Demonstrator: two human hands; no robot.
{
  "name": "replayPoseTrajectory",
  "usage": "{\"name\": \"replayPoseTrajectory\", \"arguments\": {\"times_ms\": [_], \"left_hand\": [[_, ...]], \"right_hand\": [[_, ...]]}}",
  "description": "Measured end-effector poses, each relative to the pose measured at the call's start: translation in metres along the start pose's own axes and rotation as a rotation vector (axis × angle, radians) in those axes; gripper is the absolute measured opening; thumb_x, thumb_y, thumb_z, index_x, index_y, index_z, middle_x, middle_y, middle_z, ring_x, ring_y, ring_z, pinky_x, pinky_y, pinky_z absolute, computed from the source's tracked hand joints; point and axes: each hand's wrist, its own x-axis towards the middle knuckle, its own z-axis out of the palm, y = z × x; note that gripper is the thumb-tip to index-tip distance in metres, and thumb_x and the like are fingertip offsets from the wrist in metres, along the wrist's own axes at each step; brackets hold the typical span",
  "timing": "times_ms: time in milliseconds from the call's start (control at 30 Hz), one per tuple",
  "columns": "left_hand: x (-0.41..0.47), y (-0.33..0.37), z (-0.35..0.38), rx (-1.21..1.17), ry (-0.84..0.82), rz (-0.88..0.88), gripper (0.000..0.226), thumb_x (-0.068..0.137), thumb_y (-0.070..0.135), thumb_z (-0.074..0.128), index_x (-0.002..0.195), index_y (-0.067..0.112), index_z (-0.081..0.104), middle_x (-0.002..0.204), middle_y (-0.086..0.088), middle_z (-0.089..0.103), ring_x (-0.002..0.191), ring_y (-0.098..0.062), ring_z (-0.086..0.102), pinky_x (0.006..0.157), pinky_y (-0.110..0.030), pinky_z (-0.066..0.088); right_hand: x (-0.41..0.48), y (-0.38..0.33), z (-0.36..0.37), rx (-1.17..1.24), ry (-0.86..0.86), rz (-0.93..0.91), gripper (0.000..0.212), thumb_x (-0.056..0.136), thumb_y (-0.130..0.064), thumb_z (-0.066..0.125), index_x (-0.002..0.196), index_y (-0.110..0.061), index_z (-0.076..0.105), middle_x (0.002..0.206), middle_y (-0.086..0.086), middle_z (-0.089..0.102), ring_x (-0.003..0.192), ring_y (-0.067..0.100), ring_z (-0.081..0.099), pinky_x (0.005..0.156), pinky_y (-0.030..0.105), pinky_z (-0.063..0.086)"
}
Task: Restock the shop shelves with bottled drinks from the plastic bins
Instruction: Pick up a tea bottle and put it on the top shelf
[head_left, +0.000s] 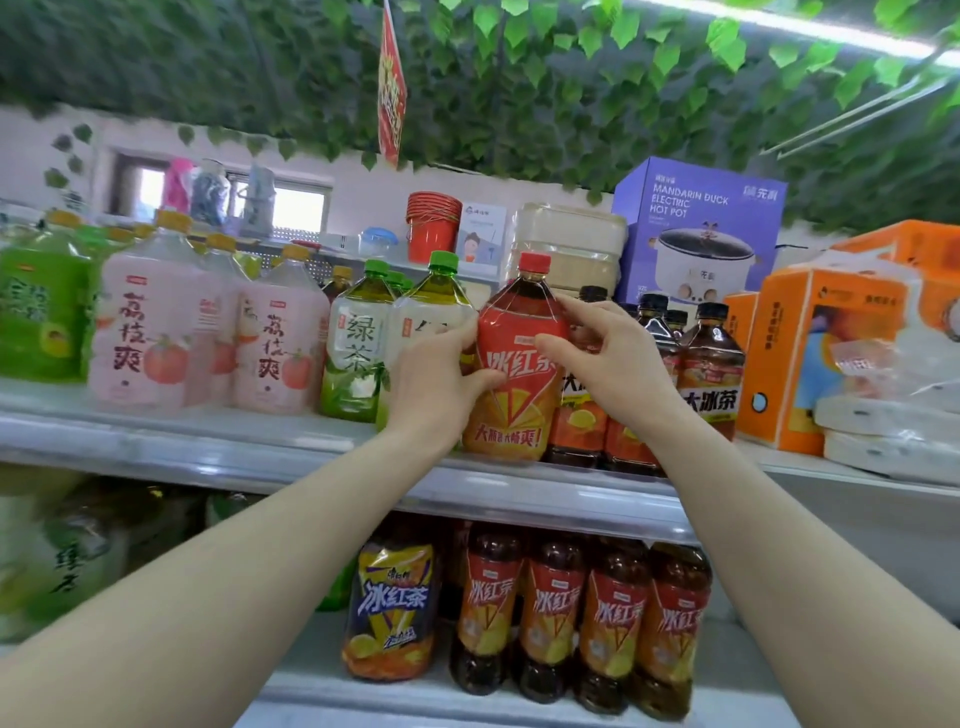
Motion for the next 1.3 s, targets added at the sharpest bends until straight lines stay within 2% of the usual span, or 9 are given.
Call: {"name": "replayPoseTrajectory", "arguments": {"times_ms": [133, 367, 500, 667, 733, 833, 1000, 1133, 1300], "left_hand": [[-0.003, 0.000, 0.007, 0.117, 0.062, 0.034, 0.049, 0.087, 0.033, 0.073, 0.133, 0.029, 0.057, 0.099, 0.012, 0.059, 0.095, -0.012, 0.060, 0.083, -0.023, 0.042], [-0.012, 0.002, 0.015, 0.289, 0.084, 0.078, 0.064, 0.094, 0.021, 0.065, 0.151, 0.022, 0.037, 0.132, -0.003, 0.057, 0.115, -0.022, 0.055, 0.093, -0.031, 0.045], [-0.023, -0.009, 0.022, 0.333, 0.015, 0.095, 0.064, 0.094, 0.010, 0.063, 0.151, 0.019, 0.037, 0.138, -0.006, 0.049, 0.122, -0.023, 0.049, 0.097, -0.030, 0.043], [-0.027, -0.016, 0.027, 0.336, -0.003, 0.118, 0.069, 0.092, 0.004, 0.063, 0.153, 0.018, 0.034, 0.141, -0.009, 0.046, 0.126, -0.024, 0.046, 0.104, -0.031, 0.042], [-0.027, -0.016, 0.025, 0.317, -0.013, 0.120, 0.067, 0.092, 0.005, 0.063, 0.152, 0.018, 0.035, 0.142, -0.007, 0.045, 0.127, -0.022, 0.045, 0.102, -0.025, 0.040], [-0.032, -0.018, 0.016, 0.252, -0.019, 0.106, 0.060, 0.092, 0.007, 0.064, 0.148, 0.017, 0.044, 0.139, -0.003, 0.048, 0.119, -0.017, 0.051, 0.089, -0.011, 0.031], [-0.058, -0.029, -0.022, 0.112, -0.017, 0.078, 0.054, 0.090, 0.014, 0.067, 0.141, 0.025, 0.053, 0.108, 0.004, 0.053, 0.097, -0.018, 0.057, 0.084, -0.025, 0.043], [-0.087, -0.050, -0.060, 0.049, -0.087, 0.018, 0.057, 0.093, 0.021, 0.064, 0.146, 0.027, 0.046, 0.105, 0.005, 0.062, 0.088, -0.015, 0.061, 0.083, -0.035, 0.050], [-0.133, -0.086, -0.108, -0.004, -0.175, -0.058, 0.053, 0.091, 0.022, 0.066, 0.142, 0.022, 0.051, 0.095, 0.008, 0.066, 0.086, -0.014, 0.063, 0.086, -0.035, 0.050]], "right_hand": [[0.003, 0.000, 0.005, -0.052, 0.061, -0.006, 0.055, 0.090, -0.039, 0.072, 0.141, -0.021, 0.058, 0.114, -0.008, 0.057, 0.093, 0.004, 0.059, 0.085, 0.020, 0.054], [0.005, 0.001, 0.015, -0.165, 0.119, -0.014, 0.047, 0.093, -0.039, 0.068, 0.135, -0.019, 0.062, 0.108, -0.004, 0.053, 0.093, 0.015, 0.058, 0.095, 0.038, 0.051], [0.005, 0.005, 0.021, -0.217, 0.135, -0.016, 0.047, 0.094, -0.037, 0.068, 0.137, -0.018, 0.061, 0.112, -0.003, 0.045, 0.100, 0.014, 0.051, 0.094, 0.036, 0.048], [0.004, 0.009, 0.024, -0.200, 0.141, -0.028, 0.047, 0.093, -0.033, 0.069, 0.136, -0.017, 0.061, 0.108, -0.001, 0.042, 0.094, 0.017, 0.052, 0.090, 0.035, 0.048], [0.002, 0.010, 0.025, -0.204, 0.129, -0.035, 0.049, 0.094, -0.029, 0.069, 0.140, -0.016, 0.057, 0.110, -0.002, 0.042, 0.096, 0.015, 0.050, 0.090, 0.032, 0.046], [-0.009, 0.007, 0.030, -0.207, 0.132, -0.042, 0.054, 0.094, -0.025, 0.069, 0.145, -0.019, 0.051, 0.114, -0.003, 0.043, 0.097, 0.013, 0.051, 0.089, 0.027, 0.044], [-0.052, -0.014, 0.048, -0.196, 0.176, 0.000, 0.056, 0.094, -0.021, 0.069, 0.146, -0.019, 0.048, 0.120, -0.001, 0.047, 0.099, 0.010, 0.049, 0.090, 0.020, 0.038], [-0.097, -0.044, 0.078, -0.159, 0.140, 0.064, 0.044, 0.095, -0.019, 0.067, 0.138, -0.017, 0.057, 0.117, -0.001, 0.049, 0.083, 0.011, 0.052, 0.084, 0.021, 0.043], [-0.162, -0.078, 0.126, -0.098, 0.084, 0.170, 0.034, 0.097, -0.024, 0.065, 0.131, -0.021, 0.063, 0.112, -0.003, 0.054, 0.076, 0.004, 0.055, 0.078, 0.021, 0.043]]}}
